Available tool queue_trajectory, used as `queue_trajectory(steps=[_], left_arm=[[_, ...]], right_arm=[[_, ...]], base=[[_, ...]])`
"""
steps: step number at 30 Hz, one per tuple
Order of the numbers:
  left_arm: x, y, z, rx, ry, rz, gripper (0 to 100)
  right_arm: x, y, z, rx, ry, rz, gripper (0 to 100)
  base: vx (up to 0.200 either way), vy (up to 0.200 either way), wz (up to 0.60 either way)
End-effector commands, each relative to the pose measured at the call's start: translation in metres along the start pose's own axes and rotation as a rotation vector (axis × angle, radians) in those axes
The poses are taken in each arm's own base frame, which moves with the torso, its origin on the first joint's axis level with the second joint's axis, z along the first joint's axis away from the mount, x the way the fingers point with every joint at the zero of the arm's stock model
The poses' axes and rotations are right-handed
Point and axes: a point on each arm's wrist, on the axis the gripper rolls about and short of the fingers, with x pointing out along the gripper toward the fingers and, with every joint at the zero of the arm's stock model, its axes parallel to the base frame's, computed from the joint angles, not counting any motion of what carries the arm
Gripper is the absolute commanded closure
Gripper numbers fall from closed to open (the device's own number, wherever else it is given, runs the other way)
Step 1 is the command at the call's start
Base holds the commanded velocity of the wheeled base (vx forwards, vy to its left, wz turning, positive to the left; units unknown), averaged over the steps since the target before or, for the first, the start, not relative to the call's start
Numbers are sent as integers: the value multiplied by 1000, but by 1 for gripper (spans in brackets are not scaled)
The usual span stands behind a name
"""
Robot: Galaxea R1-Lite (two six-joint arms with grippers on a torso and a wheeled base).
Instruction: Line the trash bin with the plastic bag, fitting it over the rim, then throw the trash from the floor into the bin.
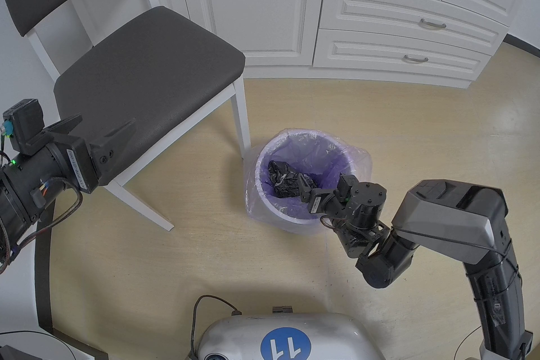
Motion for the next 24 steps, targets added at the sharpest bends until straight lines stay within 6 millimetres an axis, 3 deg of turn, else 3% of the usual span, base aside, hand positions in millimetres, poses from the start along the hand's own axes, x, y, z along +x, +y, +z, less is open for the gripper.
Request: queue_trajectory(steps=[1, 2, 10, 16, 18, 24], left_arm=[[2, -1, -2, 4, 10, -1, 0], [2, -1, -2, 4, 10, -1, 0], [-6, 2, -16, 9, 45, 8, 0], [-15, 6, -17, 9, 31, 18, 0], [-17, 7, -16, 7, 23, 28, 0], [-36, 24, -11, 101, -40, 124, 0]], right_arm=[[-29, -8, 54, -7, -8, 45, 0], [-29, -8, 54, -7, -8, 45, 0], [-75, -65, 114, -91, -25, -15, 0], [-115, -100, 146, -138, -16, -101, 0], [-123, -104, 151, -149, -11, -115, 0], [-172, -100, 192, -121, 28, -105, 0]], base=[[0, 0, 0], [0, 0, 0], [0, 0, 0], [0, 0, 0], [0, 0, 0], [0, 0, 0]])
